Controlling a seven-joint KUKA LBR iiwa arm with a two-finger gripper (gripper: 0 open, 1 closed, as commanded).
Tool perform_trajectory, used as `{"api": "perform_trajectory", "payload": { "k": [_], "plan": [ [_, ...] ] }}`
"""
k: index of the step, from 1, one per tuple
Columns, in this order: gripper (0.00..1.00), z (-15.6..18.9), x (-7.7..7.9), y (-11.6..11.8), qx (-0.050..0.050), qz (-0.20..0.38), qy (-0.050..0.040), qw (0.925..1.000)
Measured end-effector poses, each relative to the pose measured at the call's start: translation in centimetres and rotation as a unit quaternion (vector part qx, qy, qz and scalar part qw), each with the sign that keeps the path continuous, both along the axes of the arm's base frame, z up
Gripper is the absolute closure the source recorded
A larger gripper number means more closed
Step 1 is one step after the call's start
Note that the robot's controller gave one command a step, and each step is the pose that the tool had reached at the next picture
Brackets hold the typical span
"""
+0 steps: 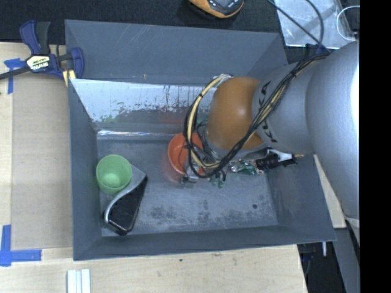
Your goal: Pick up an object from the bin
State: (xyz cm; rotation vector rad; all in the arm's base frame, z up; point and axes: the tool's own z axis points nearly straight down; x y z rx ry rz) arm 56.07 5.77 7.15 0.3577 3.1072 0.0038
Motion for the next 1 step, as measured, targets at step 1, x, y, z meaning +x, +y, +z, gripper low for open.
{"api": "perform_trajectory", "payload": {
  "k": [1],
  "plan": [
    [1.0, 0.0, 0.0, 0.0, 0.0, 0.0, 0.0, 1.0]
  ]
}}
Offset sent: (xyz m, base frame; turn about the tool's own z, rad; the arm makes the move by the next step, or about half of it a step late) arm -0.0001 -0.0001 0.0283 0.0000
